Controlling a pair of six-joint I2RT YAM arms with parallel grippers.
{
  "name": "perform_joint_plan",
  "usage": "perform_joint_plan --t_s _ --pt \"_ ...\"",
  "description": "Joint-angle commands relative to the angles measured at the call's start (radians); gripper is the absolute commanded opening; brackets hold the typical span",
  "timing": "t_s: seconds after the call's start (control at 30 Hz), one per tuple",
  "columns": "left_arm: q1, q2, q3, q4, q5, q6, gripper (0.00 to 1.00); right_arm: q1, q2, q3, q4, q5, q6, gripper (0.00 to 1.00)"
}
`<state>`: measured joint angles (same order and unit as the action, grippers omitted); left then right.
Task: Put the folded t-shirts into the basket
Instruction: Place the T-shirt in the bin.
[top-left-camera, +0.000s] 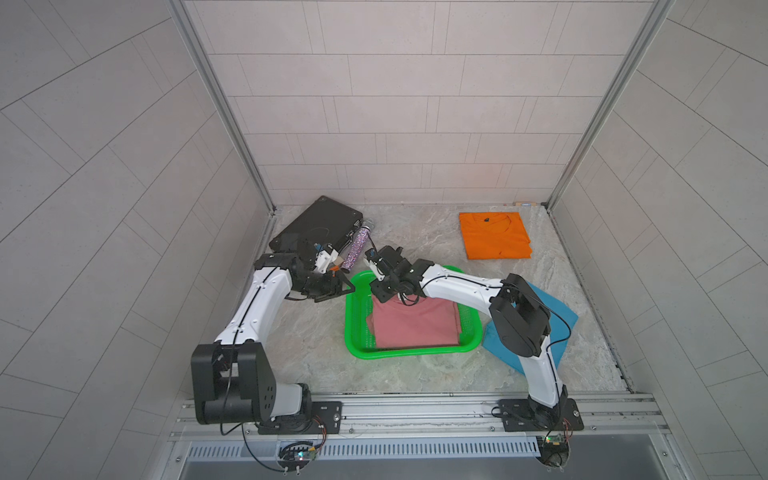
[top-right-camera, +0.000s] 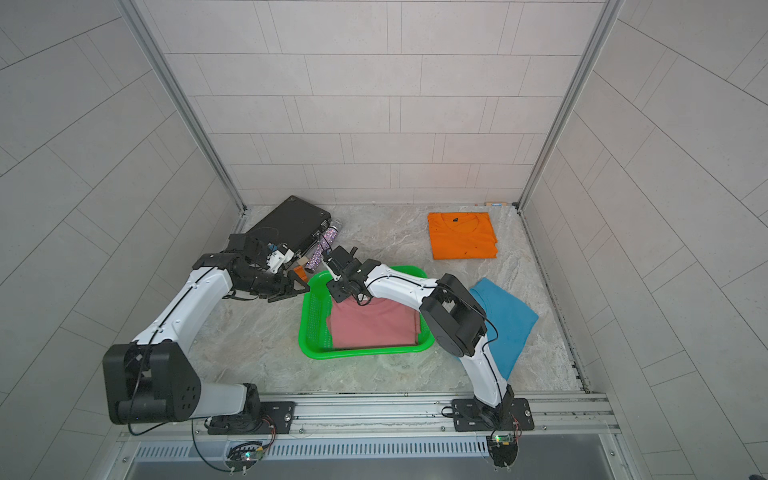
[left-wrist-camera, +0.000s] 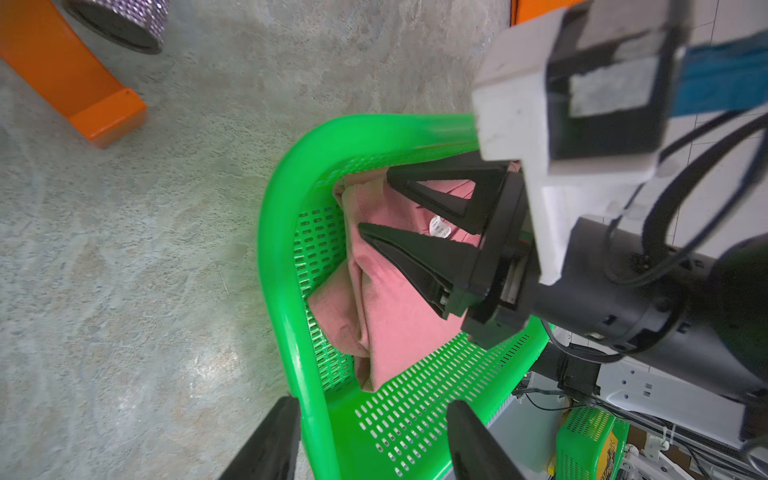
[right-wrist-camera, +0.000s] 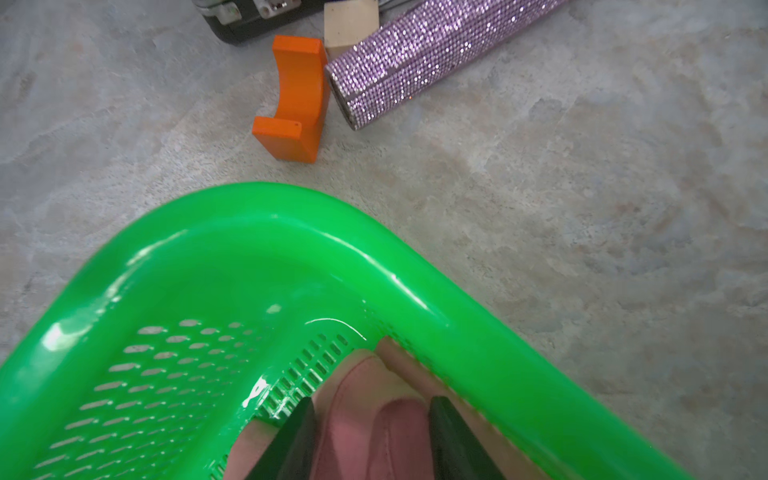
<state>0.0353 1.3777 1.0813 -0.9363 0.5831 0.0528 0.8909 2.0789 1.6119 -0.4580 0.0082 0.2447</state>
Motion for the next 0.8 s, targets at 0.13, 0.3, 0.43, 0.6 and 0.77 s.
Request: perform_joint_plan --t_s 0.13,0.3,0.43,0.6,0.77 --pt "0.007 0.004 0.003 -0.013 0.019 0.008 0.58 0.005 -0.024 -0.048 0.086 0.034 -0.014 0.20" --pt "0.008 0.005 0.002 -0.012 0.020 0.008 0.58 0.006 -0.050 -0.072 0.133 0.030 -0.015 0.13" --pt "0.007 0.002 -0.001 -0.012 0.024 0.007 0.58 0.006 -0.078 -0.095 0.161 0.057 -0.017 0.11" --pt "0.007 0.000 0.002 -0.014 0.031 0.006 0.58 0.007 -0.117 -0.118 0.186 0.091 -0.026 0.08" --pt "0.006 0.000 0.002 -0.017 0.047 0.006 0.58 0.008 -0.141 -0.153 0.235 0.092 -0.024 0.08"
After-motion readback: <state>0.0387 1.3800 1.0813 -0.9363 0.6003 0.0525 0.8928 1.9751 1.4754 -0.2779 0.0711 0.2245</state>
